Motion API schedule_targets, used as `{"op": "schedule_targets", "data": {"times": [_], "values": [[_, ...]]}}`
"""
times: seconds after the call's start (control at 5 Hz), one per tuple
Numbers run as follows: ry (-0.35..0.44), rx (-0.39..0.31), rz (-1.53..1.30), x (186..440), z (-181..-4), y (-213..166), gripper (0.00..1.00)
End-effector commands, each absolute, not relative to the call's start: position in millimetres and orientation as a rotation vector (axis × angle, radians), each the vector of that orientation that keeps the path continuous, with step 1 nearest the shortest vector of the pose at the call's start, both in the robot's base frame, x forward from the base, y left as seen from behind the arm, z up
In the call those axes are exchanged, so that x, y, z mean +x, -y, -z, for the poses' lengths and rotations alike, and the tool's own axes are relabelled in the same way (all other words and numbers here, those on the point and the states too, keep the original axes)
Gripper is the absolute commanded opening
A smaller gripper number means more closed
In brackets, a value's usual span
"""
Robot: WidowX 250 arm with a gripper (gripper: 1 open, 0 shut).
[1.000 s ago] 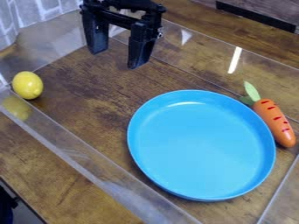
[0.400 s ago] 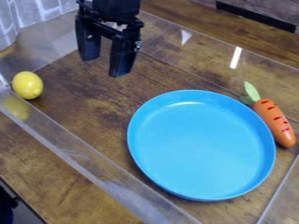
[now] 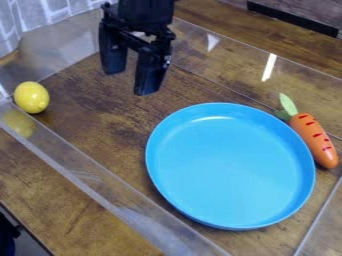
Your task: Put the lemon on the blue tray
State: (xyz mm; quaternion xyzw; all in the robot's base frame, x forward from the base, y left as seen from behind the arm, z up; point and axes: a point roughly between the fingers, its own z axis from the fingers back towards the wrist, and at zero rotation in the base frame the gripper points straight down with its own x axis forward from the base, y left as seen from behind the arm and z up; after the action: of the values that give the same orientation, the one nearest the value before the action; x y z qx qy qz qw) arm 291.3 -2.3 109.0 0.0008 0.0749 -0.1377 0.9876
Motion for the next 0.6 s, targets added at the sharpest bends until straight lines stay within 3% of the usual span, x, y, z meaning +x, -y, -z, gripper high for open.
{"op": "schedule_targets", "data": {"times": [0.0,0.4], "values": [[-0.115,0.008,0.312,298.0,-115.2,5.4,1.00],[-0.118,0.009,0.298,296.4,-110.2,6.1,1.00]]}}
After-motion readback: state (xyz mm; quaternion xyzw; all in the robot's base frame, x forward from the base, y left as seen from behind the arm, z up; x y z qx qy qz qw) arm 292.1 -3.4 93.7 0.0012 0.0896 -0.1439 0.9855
